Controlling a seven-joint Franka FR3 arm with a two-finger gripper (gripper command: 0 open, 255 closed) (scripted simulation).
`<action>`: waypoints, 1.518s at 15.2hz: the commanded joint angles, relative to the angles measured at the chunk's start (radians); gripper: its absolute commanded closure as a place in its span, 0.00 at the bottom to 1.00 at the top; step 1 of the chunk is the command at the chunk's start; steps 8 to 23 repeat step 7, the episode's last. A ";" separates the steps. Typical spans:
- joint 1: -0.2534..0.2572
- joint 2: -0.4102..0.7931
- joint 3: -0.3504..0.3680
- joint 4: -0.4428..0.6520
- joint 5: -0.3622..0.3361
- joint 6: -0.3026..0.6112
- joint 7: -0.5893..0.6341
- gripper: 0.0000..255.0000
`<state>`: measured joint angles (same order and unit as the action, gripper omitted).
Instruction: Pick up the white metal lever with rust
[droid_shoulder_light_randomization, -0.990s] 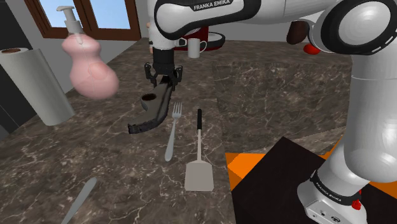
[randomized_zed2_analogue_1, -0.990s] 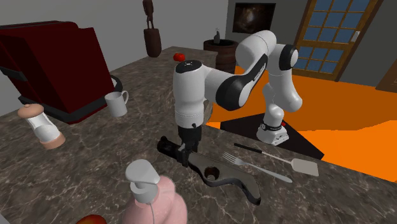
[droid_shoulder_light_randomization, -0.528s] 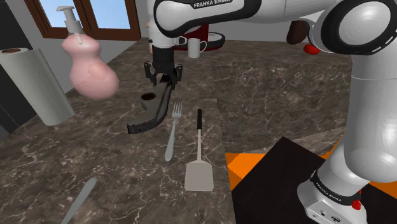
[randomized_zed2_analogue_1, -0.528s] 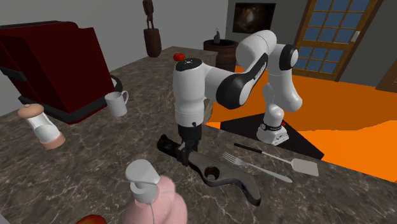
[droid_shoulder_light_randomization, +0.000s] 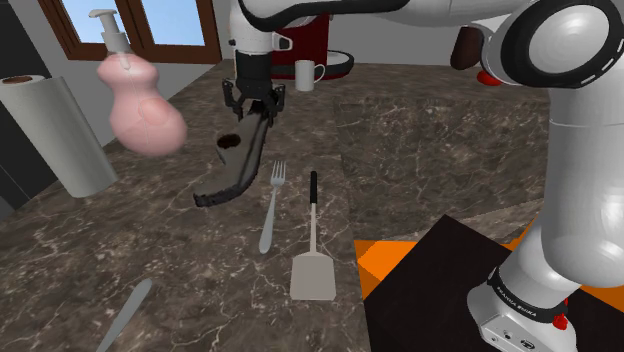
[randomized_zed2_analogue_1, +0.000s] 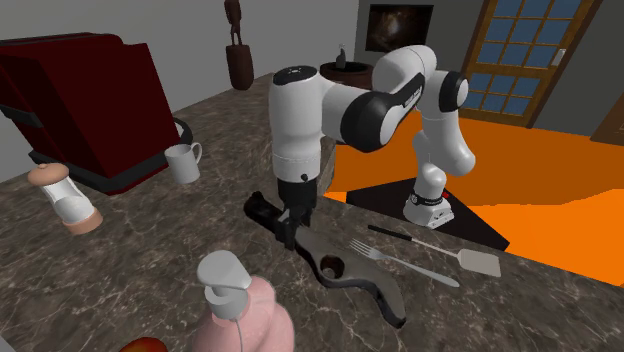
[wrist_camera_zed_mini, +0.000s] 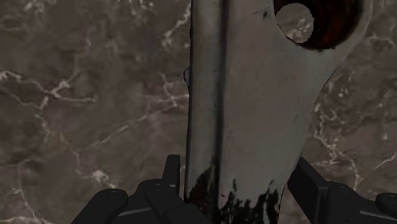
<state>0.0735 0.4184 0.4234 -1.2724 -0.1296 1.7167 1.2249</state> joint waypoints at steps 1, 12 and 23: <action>0.001 -0.002 0.001 0.025 0.001 -0.027 -0.002 1.00; 0.014 0.016 0.001 0.109 -0.006 -0.093 0.000 1.00; 0.014 0.016 0.001 0.109 -0.006 -0.093 0.000 1.00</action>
